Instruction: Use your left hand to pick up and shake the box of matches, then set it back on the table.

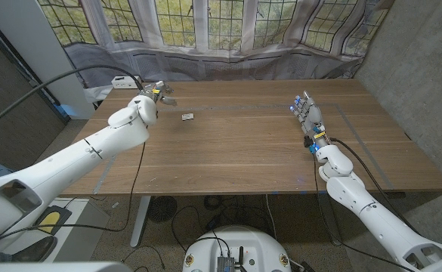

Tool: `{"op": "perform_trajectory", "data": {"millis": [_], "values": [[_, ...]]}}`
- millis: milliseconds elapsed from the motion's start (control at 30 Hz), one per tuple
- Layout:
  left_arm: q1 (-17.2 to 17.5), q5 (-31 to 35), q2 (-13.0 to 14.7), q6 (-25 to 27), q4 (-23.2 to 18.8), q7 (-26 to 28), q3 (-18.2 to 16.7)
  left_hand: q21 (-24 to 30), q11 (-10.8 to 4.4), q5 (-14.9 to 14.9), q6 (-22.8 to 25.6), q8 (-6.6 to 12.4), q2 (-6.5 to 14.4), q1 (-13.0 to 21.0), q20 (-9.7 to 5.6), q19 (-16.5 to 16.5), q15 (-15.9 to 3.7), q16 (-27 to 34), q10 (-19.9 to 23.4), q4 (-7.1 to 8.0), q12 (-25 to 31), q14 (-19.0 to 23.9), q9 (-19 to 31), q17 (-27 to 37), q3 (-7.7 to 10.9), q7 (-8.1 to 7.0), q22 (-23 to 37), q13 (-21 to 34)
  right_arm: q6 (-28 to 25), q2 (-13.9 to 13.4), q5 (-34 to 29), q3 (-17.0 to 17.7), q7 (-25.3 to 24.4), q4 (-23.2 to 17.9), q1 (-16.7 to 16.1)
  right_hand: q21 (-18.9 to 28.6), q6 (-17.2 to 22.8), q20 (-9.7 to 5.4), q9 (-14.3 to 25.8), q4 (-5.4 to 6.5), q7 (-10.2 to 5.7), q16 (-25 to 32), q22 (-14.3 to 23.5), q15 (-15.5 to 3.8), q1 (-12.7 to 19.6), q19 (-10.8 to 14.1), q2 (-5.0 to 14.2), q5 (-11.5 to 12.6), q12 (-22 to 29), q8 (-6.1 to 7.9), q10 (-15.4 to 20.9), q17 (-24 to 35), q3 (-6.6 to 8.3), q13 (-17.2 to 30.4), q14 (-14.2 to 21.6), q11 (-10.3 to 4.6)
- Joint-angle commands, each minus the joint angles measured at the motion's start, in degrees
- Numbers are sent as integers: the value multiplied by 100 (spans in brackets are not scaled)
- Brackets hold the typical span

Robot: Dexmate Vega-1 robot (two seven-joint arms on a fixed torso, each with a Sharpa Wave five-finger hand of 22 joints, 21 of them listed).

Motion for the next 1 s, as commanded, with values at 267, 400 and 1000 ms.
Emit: {"op": "perform_trajectory", "data": {"millis": [267,400,1000], "values": [[-753,382,9,-478,640,-1198,527,-16,-54,8,44,-21,-2,188,1,-48,-59,17,19,-43,-11,17,10,8,9,-40,22,28,96,49,-134,-17,-189,-109,-67,-12,2,24,32,-28,-43,-12,25,29,64,21,23,18,-1,1,29,22,12,10,24,-31],[-829,419,-32,-630,802,-1353,553,-7,-89,2,67,-20,-14,200,3,-22,-59,23,68,-36,-1,31,11,8,-7,-68,22,28,70,66,-126,-14,-250,-143,-93,-12,3,26,33,-29,-43,-13,25,28,64,20,23,17,-4,1,24,22,11,10,22,-35],[-1412,970,-203,-1372,1525,-2412,904,-22,-115,66,-27,-77,200,788,50,-27,-24,8,4,-95,-68,-5,22,8,134,-134,20,53,47,80,-235,-41,-427,-252,-144,-15,1,31,33,-31,-47,-16,25,34,70,17,30,18,-6,0,27,23,13,12,22,-36]]}}
